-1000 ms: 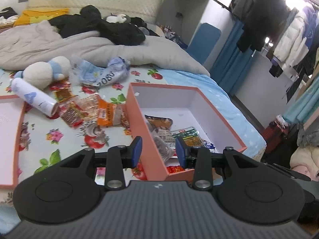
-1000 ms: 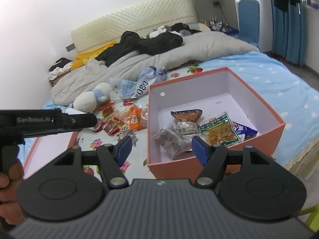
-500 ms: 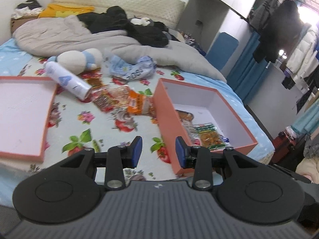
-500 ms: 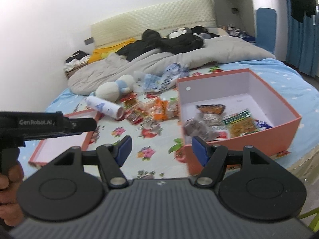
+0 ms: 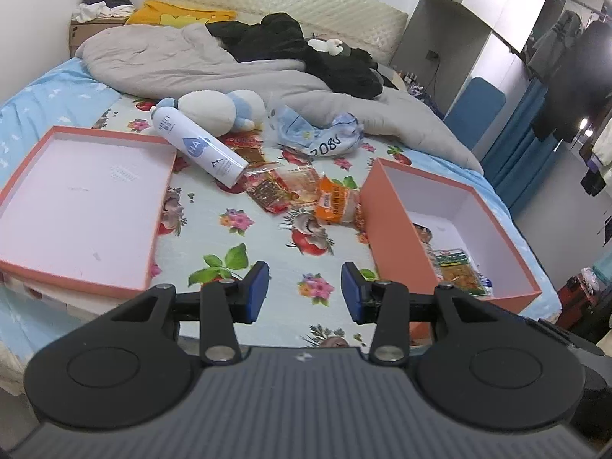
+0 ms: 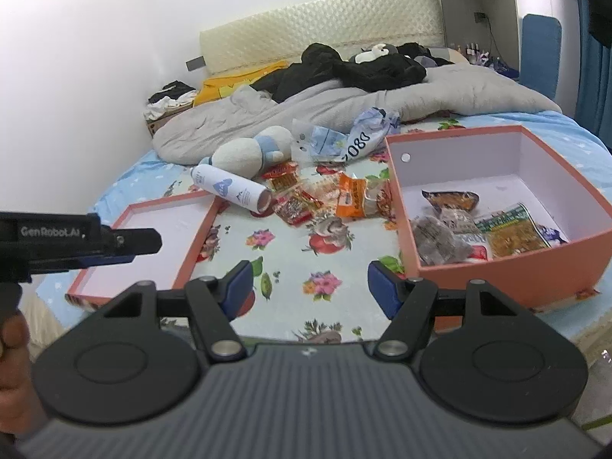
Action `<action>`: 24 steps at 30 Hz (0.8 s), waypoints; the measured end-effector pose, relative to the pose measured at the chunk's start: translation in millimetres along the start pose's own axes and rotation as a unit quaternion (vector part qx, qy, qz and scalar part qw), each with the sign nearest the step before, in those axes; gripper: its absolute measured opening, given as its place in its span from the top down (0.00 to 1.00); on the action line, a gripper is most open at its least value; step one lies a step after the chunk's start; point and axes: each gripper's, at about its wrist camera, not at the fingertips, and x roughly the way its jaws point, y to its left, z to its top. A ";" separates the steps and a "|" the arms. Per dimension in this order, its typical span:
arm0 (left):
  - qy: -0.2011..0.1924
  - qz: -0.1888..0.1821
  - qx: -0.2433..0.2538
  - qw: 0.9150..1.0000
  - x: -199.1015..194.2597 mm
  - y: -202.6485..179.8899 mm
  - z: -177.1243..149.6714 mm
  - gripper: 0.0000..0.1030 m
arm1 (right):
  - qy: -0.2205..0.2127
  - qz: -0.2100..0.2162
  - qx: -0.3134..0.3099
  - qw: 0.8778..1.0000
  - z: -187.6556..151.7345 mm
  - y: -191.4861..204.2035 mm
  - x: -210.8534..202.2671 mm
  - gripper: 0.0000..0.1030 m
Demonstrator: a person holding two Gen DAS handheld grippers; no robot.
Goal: Organize snacks
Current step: 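Lower the left tool toward the spicy strip pack while the right tool approaches the orange pack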
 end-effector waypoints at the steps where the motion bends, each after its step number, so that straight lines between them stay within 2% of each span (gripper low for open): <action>1: 0.003 0.002 0.001 1.000 4.2 1.6 2.5 0.54 | -0.001 -0.001 0.001 1.000 0.6 0.4 4.4 0.34; 4: 0.008 0.002 0.000 1.000 18.7 7.2 10.1 0.54 | 0.004 -0.018 -0.003 1.000 3.1 2.7 24.5 0.34; 13: 0.026 0.002 -0.013 1.000 81.7 22.4 35.3 0.49 | 0.023 -0.017 -0.013 1.000 13.9 11.1 73.9 0.34; 18: 0.035 0.004 -0.024 0.999 121.4 37.2 54.7 0.38 | 0.031 -0.015 -0.012 0.999 19.5 18.6 109.0 0.34; 24: 0.061 0.002 -0.038 0.997 182.9 53.1 76.1 0.37 | 0.038 -0.036 -0.014 0.999 28.6 17.2 157.4 0.34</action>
